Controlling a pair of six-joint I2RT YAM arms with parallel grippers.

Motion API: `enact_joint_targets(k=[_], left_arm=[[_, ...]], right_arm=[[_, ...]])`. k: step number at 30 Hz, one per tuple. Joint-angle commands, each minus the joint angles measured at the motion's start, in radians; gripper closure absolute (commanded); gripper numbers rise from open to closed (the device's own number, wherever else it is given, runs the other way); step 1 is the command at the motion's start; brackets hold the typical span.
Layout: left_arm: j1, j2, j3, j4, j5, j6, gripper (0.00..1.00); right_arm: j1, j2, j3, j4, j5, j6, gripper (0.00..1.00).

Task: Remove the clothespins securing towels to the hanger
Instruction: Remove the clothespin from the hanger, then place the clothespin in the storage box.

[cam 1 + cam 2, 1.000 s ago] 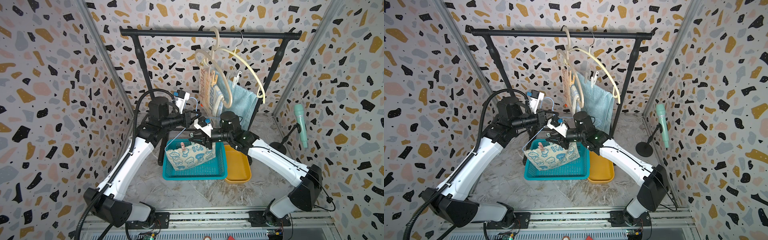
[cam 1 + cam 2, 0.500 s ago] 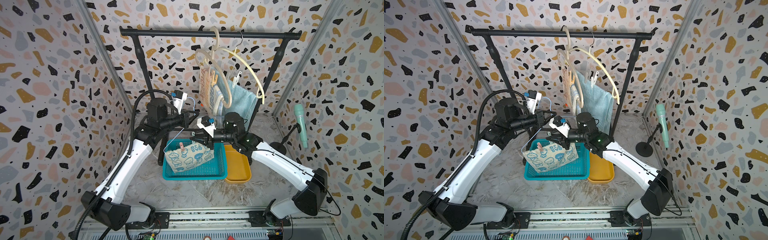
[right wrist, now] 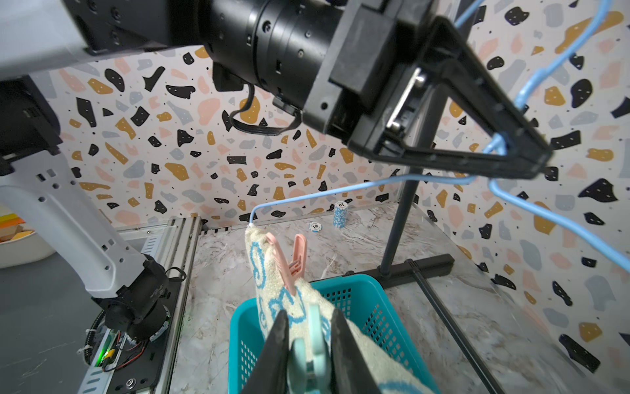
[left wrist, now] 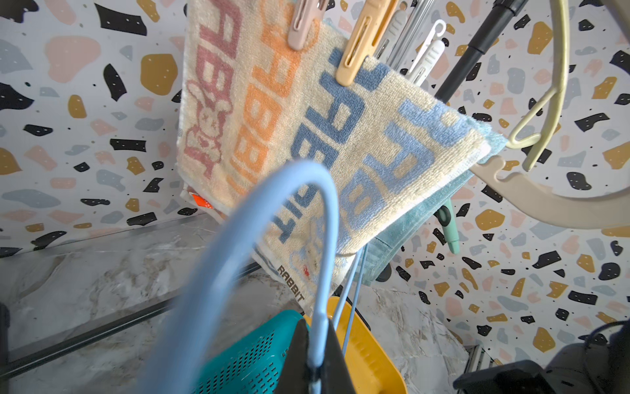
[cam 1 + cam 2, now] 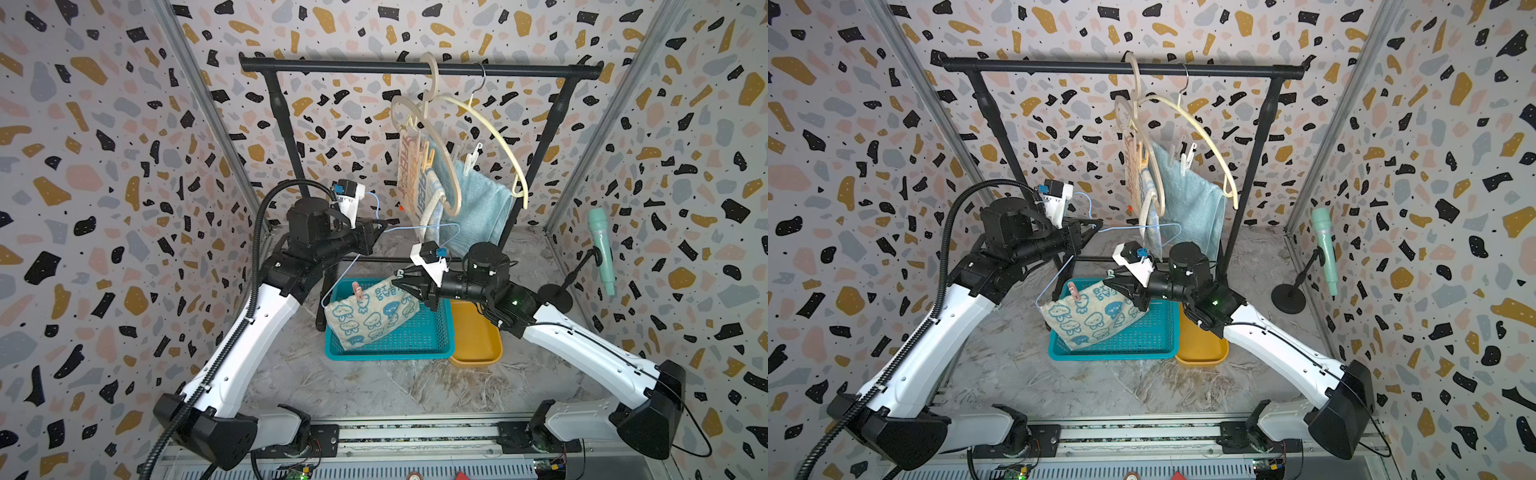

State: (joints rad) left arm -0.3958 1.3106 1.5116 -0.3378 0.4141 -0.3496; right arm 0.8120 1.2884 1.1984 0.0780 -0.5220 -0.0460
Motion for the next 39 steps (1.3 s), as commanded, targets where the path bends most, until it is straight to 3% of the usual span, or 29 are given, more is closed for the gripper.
enact_joint_targets(k=[1, 9, 21, 39], left_arm=[[-0.005, -0.029, 0.027, 0.014, -0.045, 0.027, 1.0], [-0.006, -0.039, 0.028, 0.017, -0.075, 0.038, 1.0], [-0.006, -0.059, -0.007, 0.05, -0.105, 0.034, 1.0], [-0.006, -0.111, -0.09, 0.085, -0.094, 0.083, 1.0]], right_arm=[[0.004, -0.066, -0.033, 0.034, 0.092, 0.046, 1.0], [0.004, -0.15, -0.127, 0.022, 0.172, 0.079, 1.0], [-0.002, -0.307, -0.309, -0.009, 0.435, 0.19, 1.0], [-0.125, -0.384, -0.529, -0.048, 0.572, 0.387, 1.0]])
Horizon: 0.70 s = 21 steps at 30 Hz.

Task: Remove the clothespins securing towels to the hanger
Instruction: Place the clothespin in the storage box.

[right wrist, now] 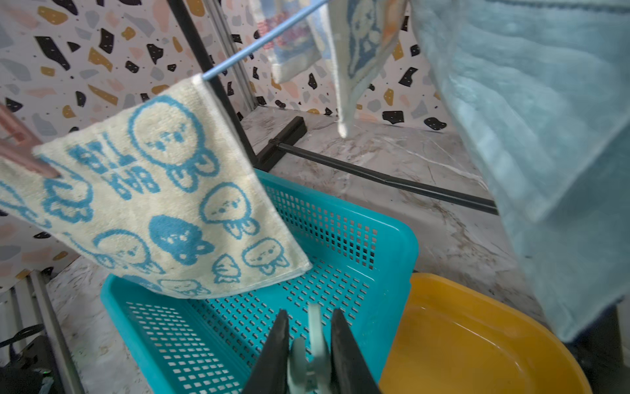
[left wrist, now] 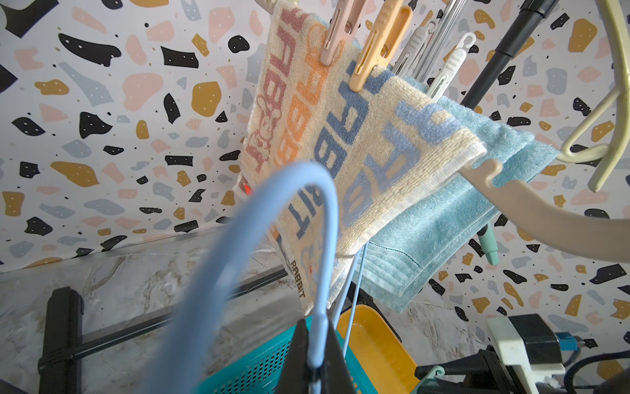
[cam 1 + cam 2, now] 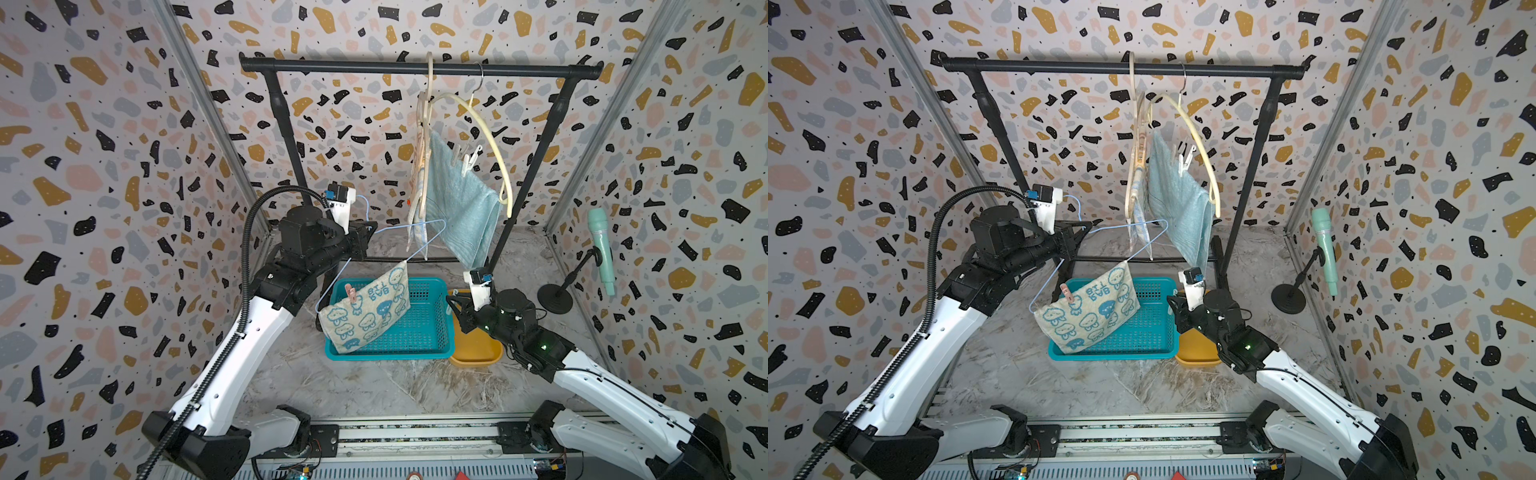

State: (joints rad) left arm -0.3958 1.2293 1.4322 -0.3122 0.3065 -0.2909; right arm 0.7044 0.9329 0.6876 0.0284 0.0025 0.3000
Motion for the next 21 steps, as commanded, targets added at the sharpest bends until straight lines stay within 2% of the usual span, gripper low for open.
enact_joint_targets(k=[1, 6, 13, 21], left_arm=[[-0.006, -0.033, -0.018, 0.06, 0.014, 0.028, 1.0], [-0.005, -0.045, -0.041, 0.06, 0.011, 0.039, 1.0], [-0.005, -0.053, -0.054, 0.065, 0.017, 0.041, 1.0], [-0.006, -0.071, -0.069, 0.084, 0.021, 0.029, 1.0]], right_arm=[[-0.024, -0.034, -0.031, 0.001, 0.062, 0.045, 1.0], [-0.062, -0.062, -0.101, 0.0, 0.201, 0.108, 1.0], [-0.112, -0.072, -0.187, 0.044, 0.213, 0.161, 1.0], [-0.134, 0.021, -0.192, 0.053, 0.234, 0.157, 1.0]])
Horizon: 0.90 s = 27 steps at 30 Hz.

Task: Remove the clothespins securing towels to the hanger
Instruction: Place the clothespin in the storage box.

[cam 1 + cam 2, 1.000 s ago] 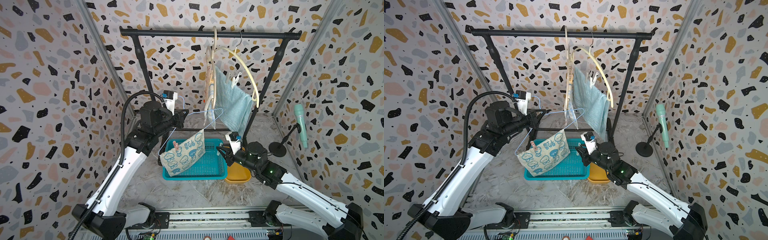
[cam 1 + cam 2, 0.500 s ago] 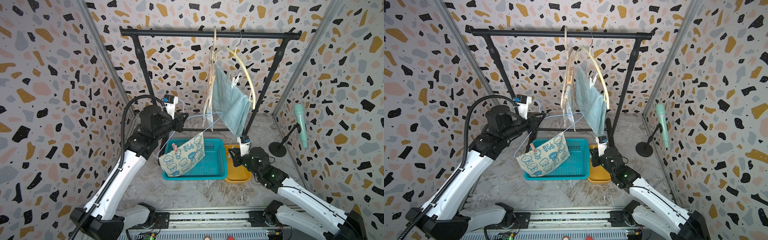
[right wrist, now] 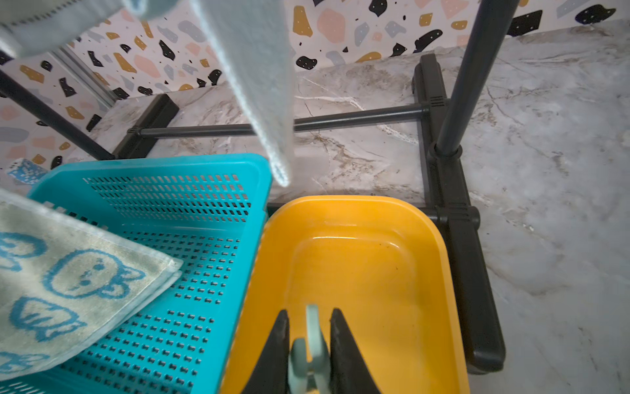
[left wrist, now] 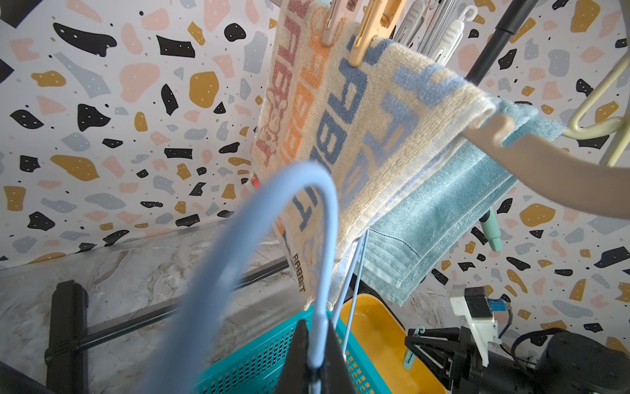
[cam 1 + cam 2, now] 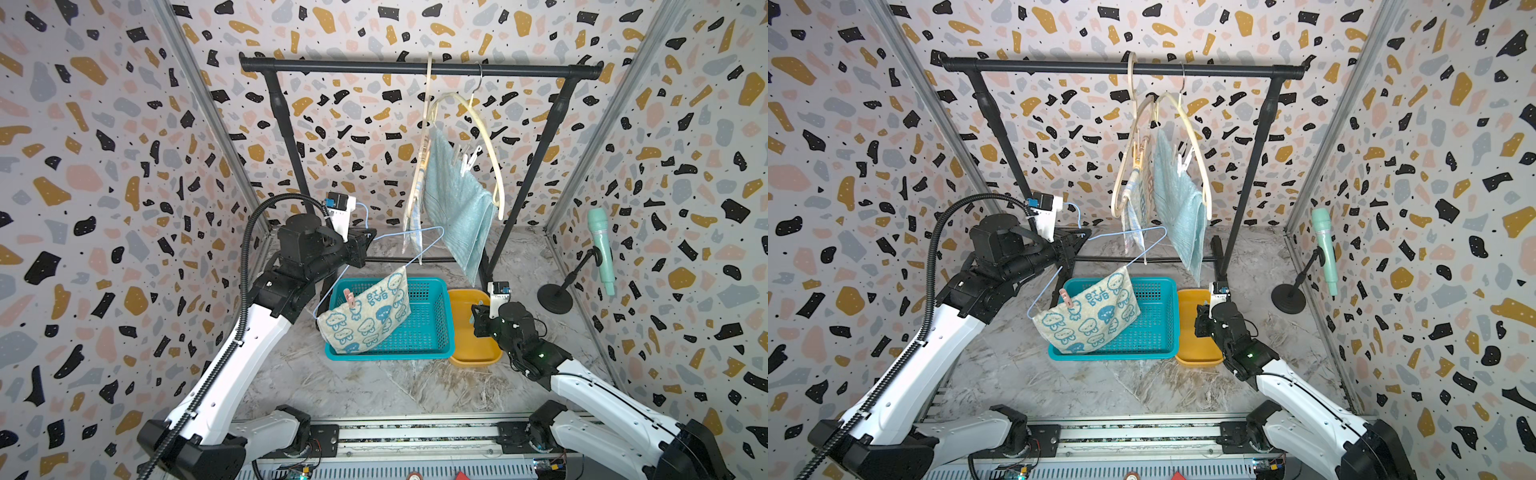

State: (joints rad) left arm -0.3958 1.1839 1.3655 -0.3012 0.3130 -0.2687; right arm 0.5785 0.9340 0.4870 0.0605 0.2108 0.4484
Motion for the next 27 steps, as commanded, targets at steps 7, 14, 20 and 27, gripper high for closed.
enact_joint_targets(k=[7, 14, 20, 27], left_arm=[[-0.006, -0.037, 0.005, 0.068, 0.014, -0.004, 1.0], [-0.005, -0.036, 0.013, 0.062, 0.008, -0.012, 1.0], [-0.006, -0.03, 0.024, 0.064, 0.009, -0.016, 1.0], [-0.005, -0.019, 0.026, 0.072, 0.011, -0.024, 1.0]], right_arm=[[-0.037, 0.122, 0.016, 0.081, 0.031, 0.018, 1.0], [-0.079, 0.203, 0.022, 0.139, 0.026, 0.044, 0.97], [-0.11, 0.26, 0.031, 0.157, 0.008, 0.046, 0.87], [-0.124, 0.328, 0.054, 0.192, -0.024, 0.053, 0.73]])
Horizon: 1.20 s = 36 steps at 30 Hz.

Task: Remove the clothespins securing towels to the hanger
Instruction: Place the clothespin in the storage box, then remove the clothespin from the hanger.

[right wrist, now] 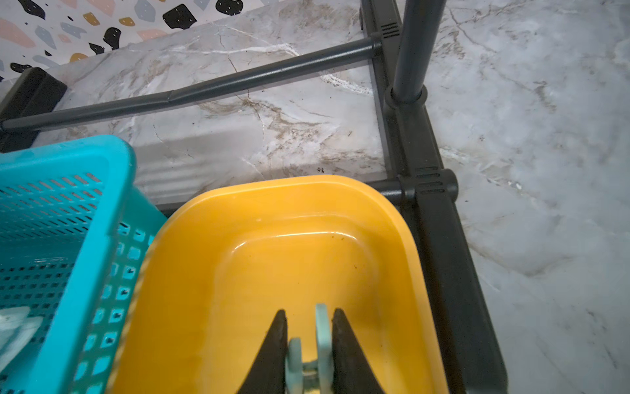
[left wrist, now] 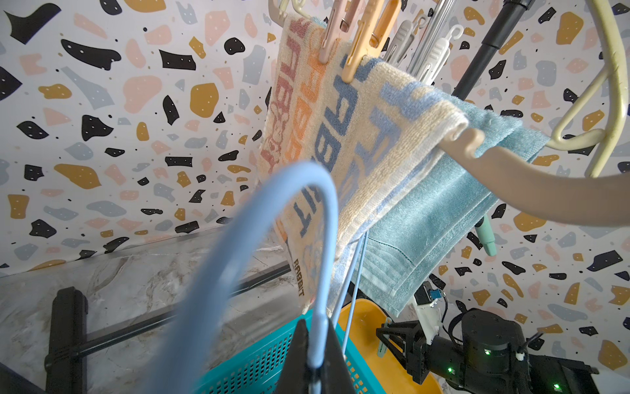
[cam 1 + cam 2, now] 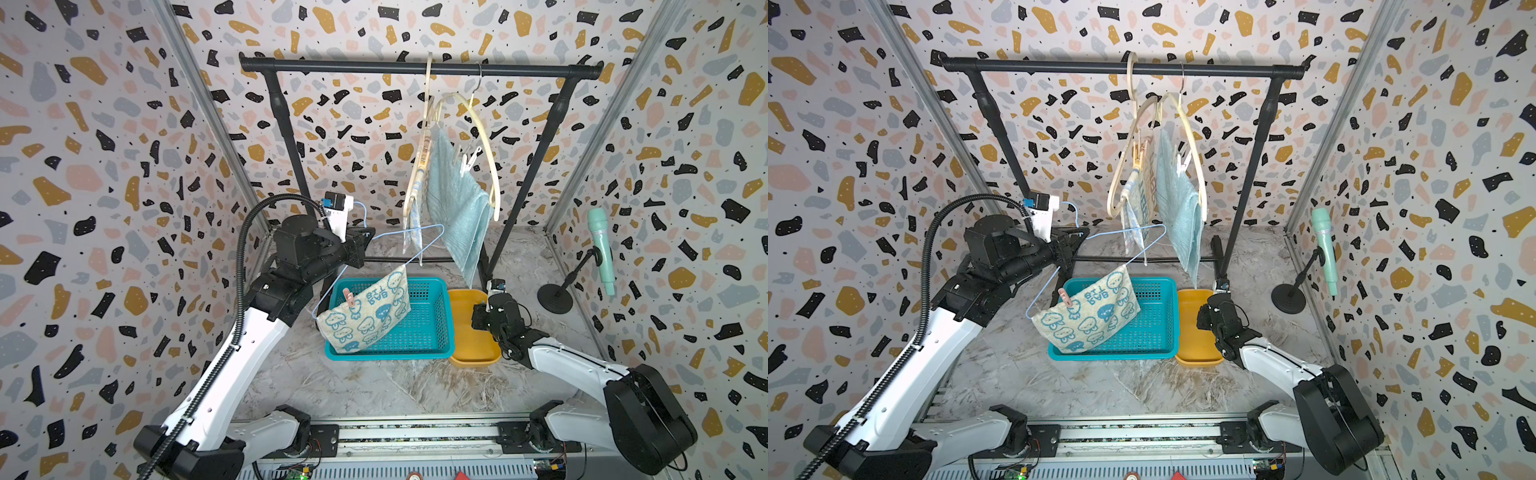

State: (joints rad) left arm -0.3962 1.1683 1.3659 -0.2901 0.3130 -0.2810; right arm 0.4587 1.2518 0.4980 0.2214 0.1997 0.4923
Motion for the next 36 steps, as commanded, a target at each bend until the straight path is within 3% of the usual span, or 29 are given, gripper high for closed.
enact_joint_targets(k=[1, 3, 6, 16, 22, 29, 36], left_arm=[[-0.005, -0.004, 0.025, 0.062, 0.012, -0.012, 1.0], [-0.005, -0.002, 0.026, 0.063, 0.011, -0.013, 1.0], [-0.005, -0.002, 0.025, 0.064, 0.012, -0.012, 1.0], [-0.005, 0.005, 0.02, 0.059, 0.012, -0.005, 1.0], [-0.006, 0.013, 0.018, 0.052, 0.026, 0.001, 1.0], [-0.006, 0.032, 0.024, 0.05, 0.073, 0.003, 1.0], [-0.006, 0.026, 0.013, 0.068, 0.106, -0.011, 1.0]], right_arm=[[-0.005, 0.019, 0.047, 0.034, -0.015, 0.011, 0.7], [-0.005, 0.031, 0.056, 0.036, -0.017, 0.014, 0.59], [-0.005, 0.035, 0.065, 0.039, -0.02, 0.014, 0.53], [0.009, -0.068, 0.094, 0.001, -0.079, -0.046, 0.49], [0.086, -0.215, 0.1, -0.048, -0.183, -0.177, 0.49], [0.187, -0.366, 0.106, -0.032, -0.404, -0.284, 0.47], [0.225, -0.377, 0.169, -0.012, -0.587, -0.331, 0.46]])
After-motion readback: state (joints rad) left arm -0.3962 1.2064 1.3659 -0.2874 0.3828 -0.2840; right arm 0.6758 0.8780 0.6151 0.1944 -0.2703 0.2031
